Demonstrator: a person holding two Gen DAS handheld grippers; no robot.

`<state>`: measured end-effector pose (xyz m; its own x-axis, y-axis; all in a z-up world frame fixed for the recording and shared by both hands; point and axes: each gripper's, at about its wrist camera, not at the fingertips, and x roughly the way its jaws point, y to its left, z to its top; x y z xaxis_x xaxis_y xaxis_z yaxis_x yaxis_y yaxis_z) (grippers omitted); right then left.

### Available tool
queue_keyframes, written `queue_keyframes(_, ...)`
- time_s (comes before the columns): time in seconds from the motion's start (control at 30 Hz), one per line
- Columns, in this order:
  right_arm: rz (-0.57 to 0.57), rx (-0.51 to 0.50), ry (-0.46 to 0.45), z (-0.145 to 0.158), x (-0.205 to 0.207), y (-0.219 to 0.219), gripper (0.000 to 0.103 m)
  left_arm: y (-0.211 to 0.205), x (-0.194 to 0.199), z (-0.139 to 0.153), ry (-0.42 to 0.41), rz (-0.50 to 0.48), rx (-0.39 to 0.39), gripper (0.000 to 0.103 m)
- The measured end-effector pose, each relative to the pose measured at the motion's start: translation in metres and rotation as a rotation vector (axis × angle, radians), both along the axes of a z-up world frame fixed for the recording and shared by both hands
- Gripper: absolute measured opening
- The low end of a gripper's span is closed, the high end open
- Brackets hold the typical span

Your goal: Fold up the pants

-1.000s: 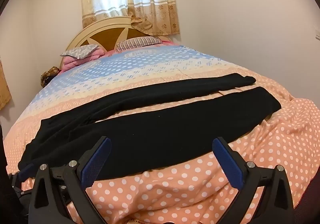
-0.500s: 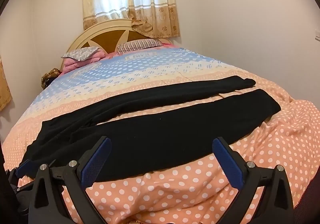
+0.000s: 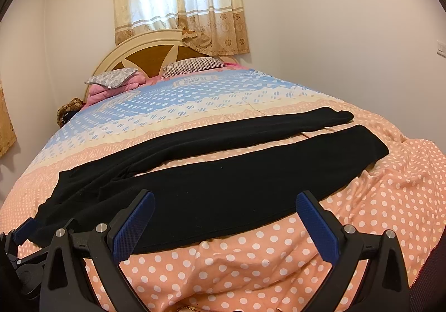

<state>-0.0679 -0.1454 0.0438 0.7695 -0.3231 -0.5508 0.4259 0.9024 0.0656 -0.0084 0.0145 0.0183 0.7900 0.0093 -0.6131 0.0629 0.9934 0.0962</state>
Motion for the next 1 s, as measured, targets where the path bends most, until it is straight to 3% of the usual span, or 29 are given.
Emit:
queue_keyframes(0.17,-0.015,0.006,-0.014,0.0023,-0.0045,-0.0027,0.102,-0.0012,-0.0007,0.0021,-0.009,0.017,0.013,0.098)
queue_keyframes(1.0,-0.015,0.019,-0.008,0.0005,-0.0079,-0.0037,0.102,0.0017,0.0002,0.0017,-0.004,0.033,0.027,0.098)
